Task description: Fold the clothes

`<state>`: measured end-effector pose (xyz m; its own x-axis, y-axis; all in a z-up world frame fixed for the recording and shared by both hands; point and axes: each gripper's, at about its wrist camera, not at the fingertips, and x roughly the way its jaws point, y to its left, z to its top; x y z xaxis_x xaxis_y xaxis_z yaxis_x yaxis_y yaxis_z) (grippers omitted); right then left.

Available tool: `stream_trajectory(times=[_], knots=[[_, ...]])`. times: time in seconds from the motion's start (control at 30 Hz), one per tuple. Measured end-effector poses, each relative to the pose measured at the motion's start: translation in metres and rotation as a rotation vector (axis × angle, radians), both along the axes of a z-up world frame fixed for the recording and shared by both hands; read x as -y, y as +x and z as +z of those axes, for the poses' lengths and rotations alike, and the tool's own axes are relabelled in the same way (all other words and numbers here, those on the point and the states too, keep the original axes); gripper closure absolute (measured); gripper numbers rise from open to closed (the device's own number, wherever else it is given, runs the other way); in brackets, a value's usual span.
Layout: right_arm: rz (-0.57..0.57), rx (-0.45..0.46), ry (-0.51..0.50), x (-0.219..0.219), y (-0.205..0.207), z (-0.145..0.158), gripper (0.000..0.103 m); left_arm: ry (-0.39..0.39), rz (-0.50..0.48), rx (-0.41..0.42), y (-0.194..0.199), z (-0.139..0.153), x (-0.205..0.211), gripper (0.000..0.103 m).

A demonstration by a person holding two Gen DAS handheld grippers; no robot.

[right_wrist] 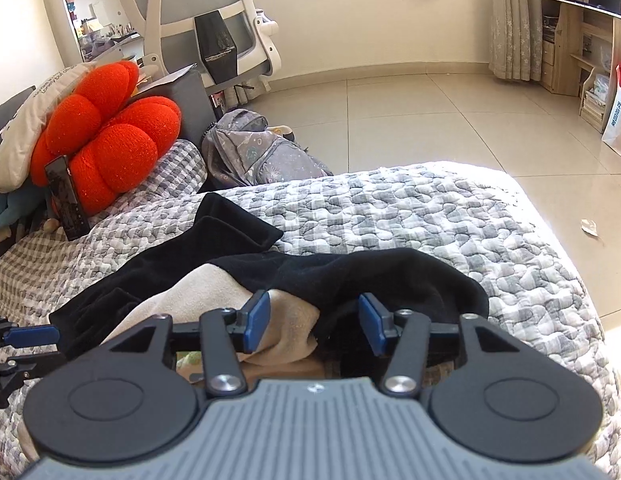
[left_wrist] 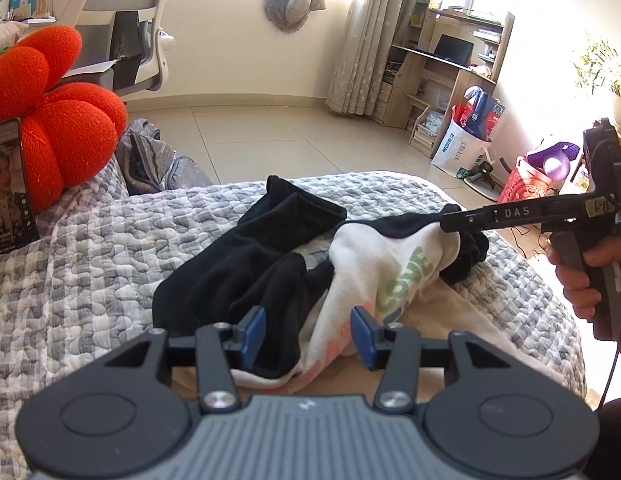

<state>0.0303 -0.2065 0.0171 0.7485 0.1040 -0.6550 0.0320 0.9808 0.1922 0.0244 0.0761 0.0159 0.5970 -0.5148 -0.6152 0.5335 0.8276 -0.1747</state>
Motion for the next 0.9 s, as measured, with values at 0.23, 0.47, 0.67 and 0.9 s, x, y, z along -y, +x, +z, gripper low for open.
stream_trajectory(times=[0.23, 0.47, 0.67, 0.9], knots=[[0.033, 0.025, -0.04, -0.01, 0.027, 0.003, 0.044, 0.036, 0.058, 0.031, 0.048, -0.001, 0.013, 0.042], [0.097, -0.052, -0.012, -0.027, 0.063, -0.017, 0.044, 0.065, 0.118, -0.026, 0.098, -0.027, 0.025, 0.042], [0.106, -0.101, -0.034, -0.036, 0.087, -0.038, 0.044, 0.076, 0.124, -0.071, 0.12, -0.044, 0.033, 0.049], [0.134, -0.126, -0.078, -0.047, 0.095, -0.052, 0.06, 0.02, 0.161, -0.123, 0.128, -0.057, 0.03, 0.093]])
